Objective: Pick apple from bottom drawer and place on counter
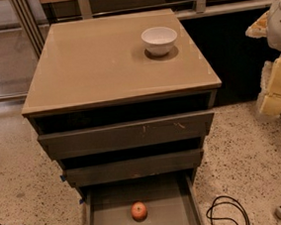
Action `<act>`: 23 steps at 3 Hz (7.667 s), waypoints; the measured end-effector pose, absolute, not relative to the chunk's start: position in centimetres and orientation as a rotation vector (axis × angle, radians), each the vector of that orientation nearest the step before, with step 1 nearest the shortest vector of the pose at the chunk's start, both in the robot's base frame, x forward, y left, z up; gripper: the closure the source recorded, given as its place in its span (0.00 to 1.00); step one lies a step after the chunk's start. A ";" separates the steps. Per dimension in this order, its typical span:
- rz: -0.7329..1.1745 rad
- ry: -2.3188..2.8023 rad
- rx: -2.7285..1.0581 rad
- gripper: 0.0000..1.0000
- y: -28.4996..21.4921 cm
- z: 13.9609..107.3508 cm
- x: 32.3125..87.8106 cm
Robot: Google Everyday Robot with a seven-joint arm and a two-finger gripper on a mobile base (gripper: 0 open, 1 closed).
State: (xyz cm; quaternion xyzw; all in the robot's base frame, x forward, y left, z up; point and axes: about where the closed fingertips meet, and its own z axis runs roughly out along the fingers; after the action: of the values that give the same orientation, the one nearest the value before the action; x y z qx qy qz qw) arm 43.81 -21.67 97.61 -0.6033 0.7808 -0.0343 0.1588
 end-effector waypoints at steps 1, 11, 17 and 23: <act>-0.098 2.232 -1.725 0.00 -21.7 97.6 43.8; 0.438 2.015 -1.837 0.00 -6.2 68.2 41.4; 0.437 1.947 -1.831 0.00 -0.6 49.9 43.7; 0.661 1.661 -1.593 0.00 0.8 33.7 49.4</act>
Offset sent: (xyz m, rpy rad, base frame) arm -0.0142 0.0171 -0.0107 0.0180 -0.0089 0.0858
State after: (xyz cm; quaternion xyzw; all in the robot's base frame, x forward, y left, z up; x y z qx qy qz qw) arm 49.39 0.79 33.70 -0.6193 0.6457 0.2571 0.3652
